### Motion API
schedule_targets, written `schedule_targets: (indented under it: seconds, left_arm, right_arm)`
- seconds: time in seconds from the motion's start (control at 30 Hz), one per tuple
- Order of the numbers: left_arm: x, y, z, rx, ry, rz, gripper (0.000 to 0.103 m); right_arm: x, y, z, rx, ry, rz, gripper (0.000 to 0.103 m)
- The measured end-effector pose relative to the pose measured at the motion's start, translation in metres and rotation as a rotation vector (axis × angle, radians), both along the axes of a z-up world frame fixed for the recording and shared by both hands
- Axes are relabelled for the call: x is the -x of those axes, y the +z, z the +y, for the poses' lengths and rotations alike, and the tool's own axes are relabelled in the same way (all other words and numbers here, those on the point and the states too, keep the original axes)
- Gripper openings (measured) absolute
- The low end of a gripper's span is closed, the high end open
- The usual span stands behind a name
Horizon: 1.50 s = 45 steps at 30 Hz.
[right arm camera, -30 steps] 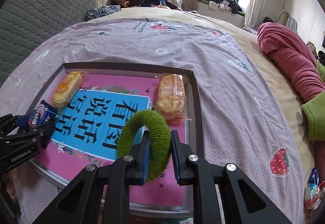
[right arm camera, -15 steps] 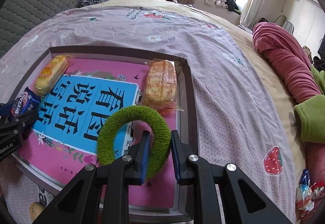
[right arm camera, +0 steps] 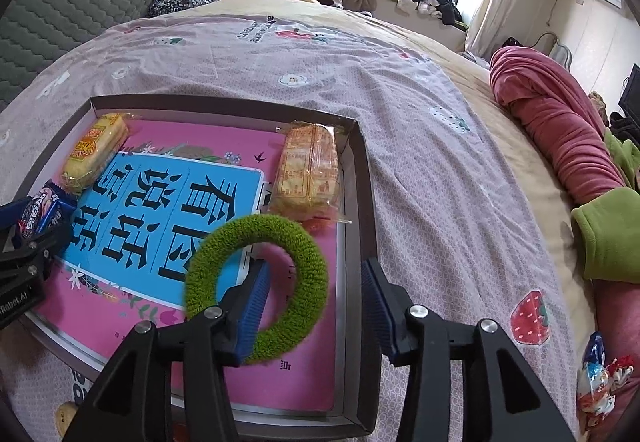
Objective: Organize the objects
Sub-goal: 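Open both tools to drop the Oreo pack and green ring onto the book, then lift both tools back from the tray toward the walnut and mesh pouf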
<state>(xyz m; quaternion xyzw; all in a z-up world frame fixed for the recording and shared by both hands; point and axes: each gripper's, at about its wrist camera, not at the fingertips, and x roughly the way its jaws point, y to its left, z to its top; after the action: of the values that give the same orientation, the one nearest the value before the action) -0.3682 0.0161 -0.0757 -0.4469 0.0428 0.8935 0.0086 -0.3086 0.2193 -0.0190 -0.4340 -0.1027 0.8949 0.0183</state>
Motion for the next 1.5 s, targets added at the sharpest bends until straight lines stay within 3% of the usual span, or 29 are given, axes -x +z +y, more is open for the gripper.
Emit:
schedule_targets:
  seconds: [0.2,0.4,0.87,1.03,1.2,1.37,1.5]
  left_arm:
    - [-0.005,0.007,0.006,0.028,-0.005,0.002,0.077]
    - [-0.009,0.016,0.006,-0.044,-0.028,-0.012,0.081]
    - [-0.020,0.034,0.005,-0.058,-0.027,0.015,0.081]
    - [-0.029,0.049,0.007,-0.063,-0.033,0.050,0.088]
    - [-0.042,0.066,0.012,-0.070,-0.042,0.086,0.089]
    - [-0.056,0.077,0.013,-0.068,-0.037,0.112,0.089]
    - [-0.070,0.082,0.007,-0.085,-0.018,0.128,0.089]
  right_arm:
    - [-0.003,0.008,0.002,0.008,-0.002,0.024,0.052]
    - [-0.007,0.016,0.003,0.021,-0.002,0.045,0.054]
    - [-0.017,0.037,0.005,0.034,-0.014,0.104,0.066]
    - [-0.026,0.053,0.004,0.036,-0.012,0.144,0.073]
    - [-0.041,0.073,-0.001,0.030,0.002,0.185,0.075]
    - [-0.062,0.099,-0.005,0.031,0.012,0.256,0.088]
    - [-0.079,0.116,-0.005,0.048,0.020,0.301,0.090]
